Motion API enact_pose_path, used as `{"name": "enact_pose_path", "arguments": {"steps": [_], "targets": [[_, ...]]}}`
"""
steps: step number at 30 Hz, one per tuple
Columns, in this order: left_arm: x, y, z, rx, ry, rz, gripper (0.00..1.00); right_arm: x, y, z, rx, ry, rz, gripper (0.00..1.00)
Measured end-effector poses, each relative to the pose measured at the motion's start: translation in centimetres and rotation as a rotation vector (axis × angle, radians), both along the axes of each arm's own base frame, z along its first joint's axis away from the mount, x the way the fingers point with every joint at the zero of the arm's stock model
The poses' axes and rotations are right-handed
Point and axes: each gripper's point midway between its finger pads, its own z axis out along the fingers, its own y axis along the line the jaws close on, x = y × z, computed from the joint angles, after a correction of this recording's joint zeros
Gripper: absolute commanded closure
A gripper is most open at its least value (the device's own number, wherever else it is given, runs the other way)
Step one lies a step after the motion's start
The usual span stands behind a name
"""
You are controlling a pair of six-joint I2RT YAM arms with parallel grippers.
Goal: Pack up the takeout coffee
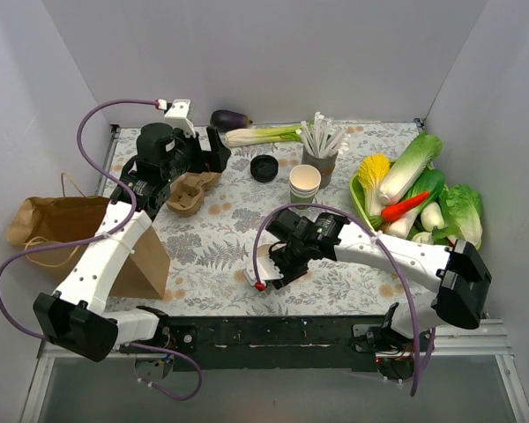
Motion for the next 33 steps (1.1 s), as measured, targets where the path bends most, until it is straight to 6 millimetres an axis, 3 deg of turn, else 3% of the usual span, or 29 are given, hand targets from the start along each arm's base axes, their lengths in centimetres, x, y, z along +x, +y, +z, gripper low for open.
{"name": "enact_pose_path", "arguments": {"steps": [4,10,16,20,26,30,33], "targets": [[-0.3,-0.4,-0.4,0.021,0.001,-0.039,0.02,0.4,-1.2,0.9,-0.004,-0.025,-0.02,0.46],[-1.2,-1.1,-2.9,0.111,0.034,-0.155,0.02,3.3,-3.9,6.2,0.115,-0.068,-0.183,0.46],[-2.5,-0.7,-6.4,0.242,0.103,-0.242,0.02,11.6,-5.8,12.3,0.299,0.006,-0.591,0.48],[-2.4,0.0,-8.9,0.33,0.158,-0.265,0.02,16.8,-7.5,14.5,0.412,0.071,-0.84,0.5],[-1.2,-0.1,-11.9,0.383,0.275,-0.289,0.03,22.2,-11.4,16.9,0.552,0.125,-1.148,0.57],[-0.8,-0.4,-12.5,0.369,0.311,-0.294,0.02,25.3,-13.2,19.3,0.648,0.132,-1.255,0.59],[-1.0,-0.7,-12.5,0.346,0.321,-0.306,0.02,27.0,-14.2,19.7,0.686,0.157,-1.305,0.61]]}}
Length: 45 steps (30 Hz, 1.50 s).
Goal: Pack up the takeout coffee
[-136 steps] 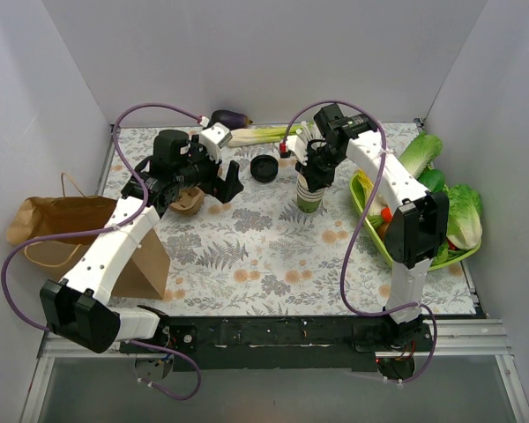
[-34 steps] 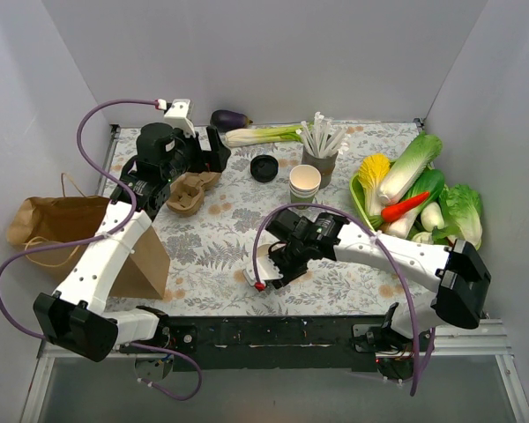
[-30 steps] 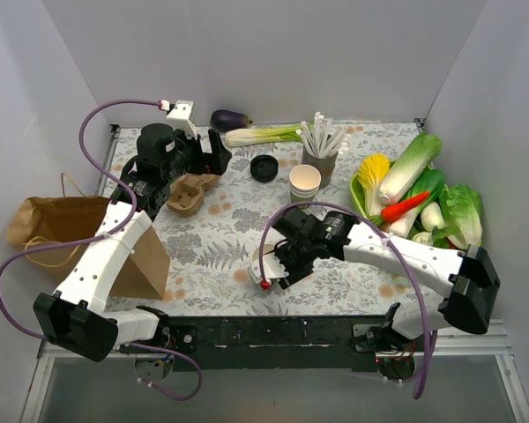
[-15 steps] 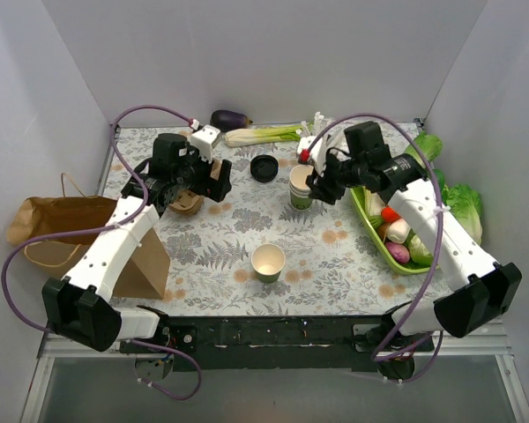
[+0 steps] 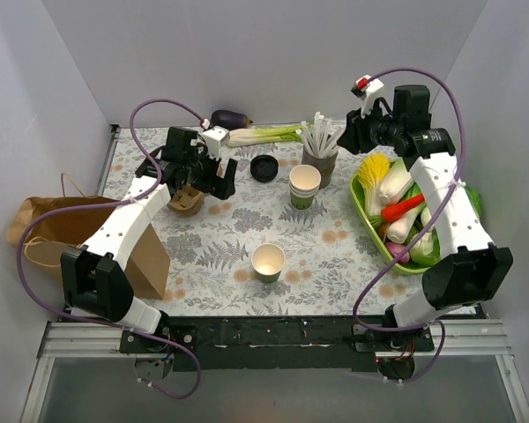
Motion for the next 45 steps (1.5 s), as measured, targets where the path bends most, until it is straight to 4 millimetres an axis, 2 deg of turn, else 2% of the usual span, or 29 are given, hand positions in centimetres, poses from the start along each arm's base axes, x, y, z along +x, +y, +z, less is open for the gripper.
{"name": "enact_pose_path", "arguments": {"steps": [8,12,16,21,24,26,31,33,37,41,42,45], "targets": [[-1.4,-2.0,0.8,-0.097,0.048,-0.089,0.02,3.9,-2.3,-1.8,0.099,0.109,-0.074,0.61],[-1.9,-2.3,0.8,-0.113,0.065,-0.11,0.02,4.4,-3.7,-1.8,0.087,0.111,-0.095,0.61],[-1.8,-1.8,0.7,-0.114,0.074,-0.098,0.02,3.6,-3.8,-2.2,0.052,0.105,-0.035,0.6],[-0.3,0.2,-0.6,-0.065,0.082,-0.022,0.08,1.3,-3.4,-3.9,0.025,0.143,0.035,0.6],[0.5,1.2,-1.7,-0.026,0.097,0.015,0.14,0.2,-3.0,-4.4,0.021,0.149,0.067,0.6],[1.0,1.1,-2.1,-0.019,0.109,0.014,0.19,-0.5,-2.7,-4.6,0.014,0.151,0.088,0.59],[4.3,-0.7,-2.3,-0.058,0.101,-0.029,0.29,-2.6,-1.0,-4.7,-0.014,0.144,0.154,0.6],[6.5,-1.8,-2.4,-0.077,0.095,-0.048,0.3,-3.5,-0.6,-4.5,-0.021,0.14,0.17,0.59],[10.8,-4.4,-3.0,-0.124,0.059,-0.107,0.31,-5.1,-1.1,-4.1,-0.036,0.12,0.163,0.6],[12.3,-7.0,-4.9,-0.13,0.046,-0.197,0.42,-7.1,-1.7,-4.5,-0.05,0.137,0.148,0.6],[12.5,-7.7,-5.3,-0.127,0.044,-0.215,0.47,-7.3,-1.8,-4.5,-0.052,0.142,0.145,0.59],[13.3,-10.3,-6.4,-0.118,0.026,-0.275,0.49,-7.5,-1.9,-4.6,-0.056,0.149,0.139,0.59]]}}
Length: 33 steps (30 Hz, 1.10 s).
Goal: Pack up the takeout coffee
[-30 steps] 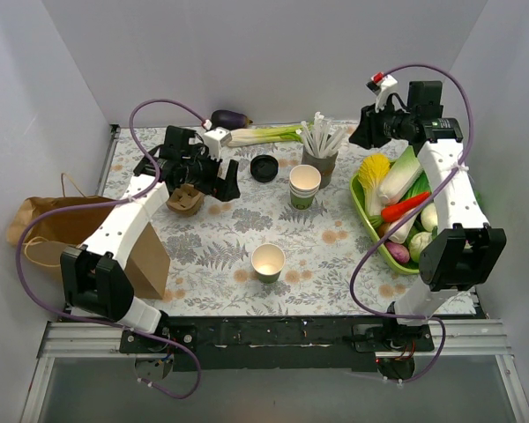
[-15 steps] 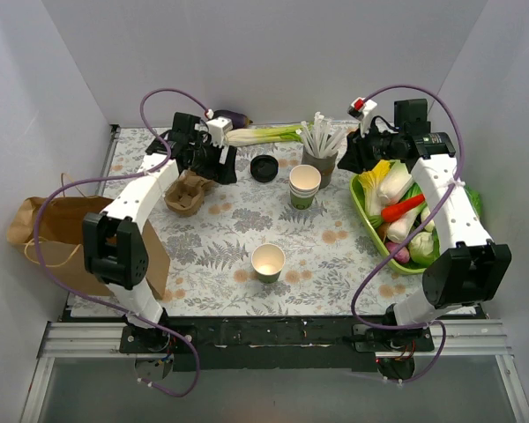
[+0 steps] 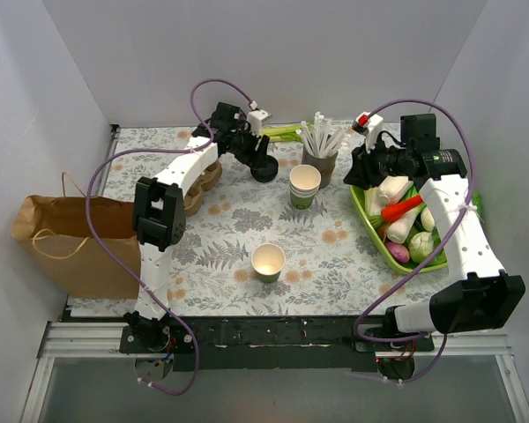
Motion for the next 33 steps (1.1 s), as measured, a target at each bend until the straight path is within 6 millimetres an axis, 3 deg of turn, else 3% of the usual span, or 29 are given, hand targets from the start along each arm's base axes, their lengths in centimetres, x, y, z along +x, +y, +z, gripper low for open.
{"name": "enact_pose_path", "arguments": {"steps": [6,11,17,23,26,28,33], "targets": [[-0.1,-3.0,-2.8,0.033,-0.008,-0.072,0.56,-0.2,-0.5,-0.5,-0.022,0.007,-0.025,0.6],[0.0,-2.9,-4.4,0.05,0.011,-0.074,0.57,-0.9,-0.8,-1.1,-0.035,0.024,-0.035,0.6],[0.4,-2.9,-4.5,0.044,0.003,-0.068,0.58,-1.1,-1.1,-1.8,-0.048,0.044,-0.043,0.59],[0.4,-3.0,-4.2,0.05,-0.013,-0.069,0.43,-1.2,-1.3,-2.1,-0.058,0.049,-0.047,0.59],[-0.5,-2.2,-3.1,0.067,-0.034,-0.052,0.39,-1.2,-1.3,-2.2,-0.058,0.048,-0.049,0.59],[-1.8,-1.5,-1.2,0.072,-0.055,-0.036,0.38,-1.3,-1.3,-2.4,-0.058,0.052,-0.048,0.59],[-4.2,-1.1,7.2,0.021,-0.216,-0.017,0.37,-1.5,-1.2,-2.6,-0.054,0.063,-0.051,0.59]]}}
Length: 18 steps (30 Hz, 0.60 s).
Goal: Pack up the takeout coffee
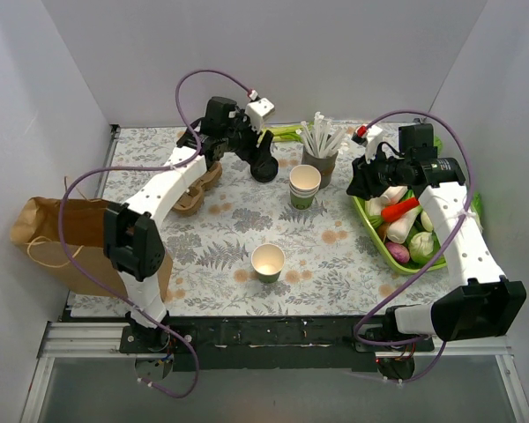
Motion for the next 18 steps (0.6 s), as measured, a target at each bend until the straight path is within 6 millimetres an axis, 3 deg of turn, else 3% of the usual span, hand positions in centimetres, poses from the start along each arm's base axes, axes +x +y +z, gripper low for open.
{"name": "enact_pose_path", "arguments": {"steps": [2,4,8,10,12,16,18], "targets": [[-0.9,-0.6,3.3,-0.021,-0.083,-0.025,0.38,0.0,0.1,-0.1,0.004,0.005,0.001,0.59],[-1.9,-1.9,5.0,-0.016,-0.144,-0.059,0.4,0.0,0.2,-0.2,0.007,0.013,0.004,0.59],[-2.2,-5.0,4.6,0.043,-0.176,-0.093,0.48,0.2,0.3,-0.6,0.015,0.032,0.007,0.59],[-2.2,-7.2,1.1,0.089,-0.116,-0.112,0.5,0.2,0.4,-0.7,0.018,0.036,0.008,0.59],[-0.6,-8.4,-1.6,0.132,-0.088,-0.073,0.54,0.2,0.4,-0.7,0.019,0.037,0.01,0.59],[1.4,-7.0,-7.5,0.234,-0.006,0.026,0.58,0.2,0.4,-0.7,0.019,0.036,0.01,0.59],[1.6,-6.1,-8.8,0.263,0.021,0.059,0.59,0.1,0.4,-0.6,0.018,0.033,0.01,0.59]]}}
